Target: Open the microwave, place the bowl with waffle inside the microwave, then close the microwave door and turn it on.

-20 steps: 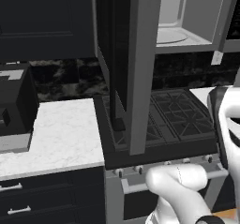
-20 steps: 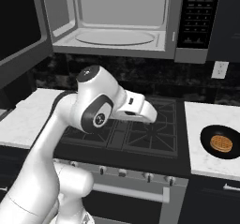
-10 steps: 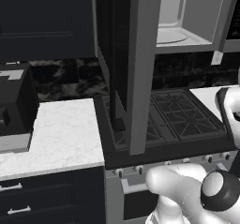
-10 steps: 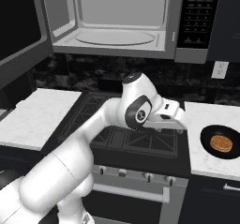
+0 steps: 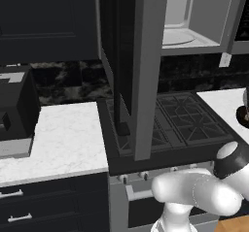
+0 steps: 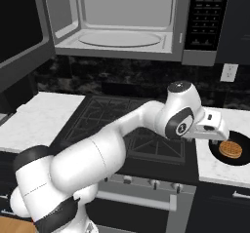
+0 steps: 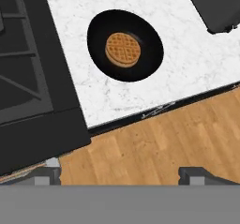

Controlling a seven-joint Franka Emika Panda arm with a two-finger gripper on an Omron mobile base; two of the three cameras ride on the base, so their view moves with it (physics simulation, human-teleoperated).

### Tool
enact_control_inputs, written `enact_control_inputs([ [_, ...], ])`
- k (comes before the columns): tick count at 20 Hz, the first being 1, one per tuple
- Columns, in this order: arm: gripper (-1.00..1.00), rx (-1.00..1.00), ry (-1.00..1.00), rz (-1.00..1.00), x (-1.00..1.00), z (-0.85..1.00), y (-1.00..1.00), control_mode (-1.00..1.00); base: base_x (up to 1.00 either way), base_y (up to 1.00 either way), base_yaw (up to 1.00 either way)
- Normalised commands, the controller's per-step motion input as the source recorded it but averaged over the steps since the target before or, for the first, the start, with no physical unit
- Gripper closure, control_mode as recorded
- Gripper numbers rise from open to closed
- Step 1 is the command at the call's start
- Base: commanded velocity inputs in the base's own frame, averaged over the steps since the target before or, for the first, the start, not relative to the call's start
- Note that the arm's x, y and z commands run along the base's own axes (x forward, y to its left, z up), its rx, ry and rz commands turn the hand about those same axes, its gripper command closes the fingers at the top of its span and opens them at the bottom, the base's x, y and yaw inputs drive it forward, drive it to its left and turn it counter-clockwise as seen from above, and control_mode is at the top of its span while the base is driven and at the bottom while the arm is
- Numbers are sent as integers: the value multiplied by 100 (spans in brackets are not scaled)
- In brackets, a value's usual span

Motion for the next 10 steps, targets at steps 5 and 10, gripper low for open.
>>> enact_control_inputs([
  [5, -100, 1, 1, 10, 43, -25, -17, -100, 0, 0, 0],
  [10, -100, 0, 12, 21, 69, -31, -2, -100, 0, 0, 0],
])
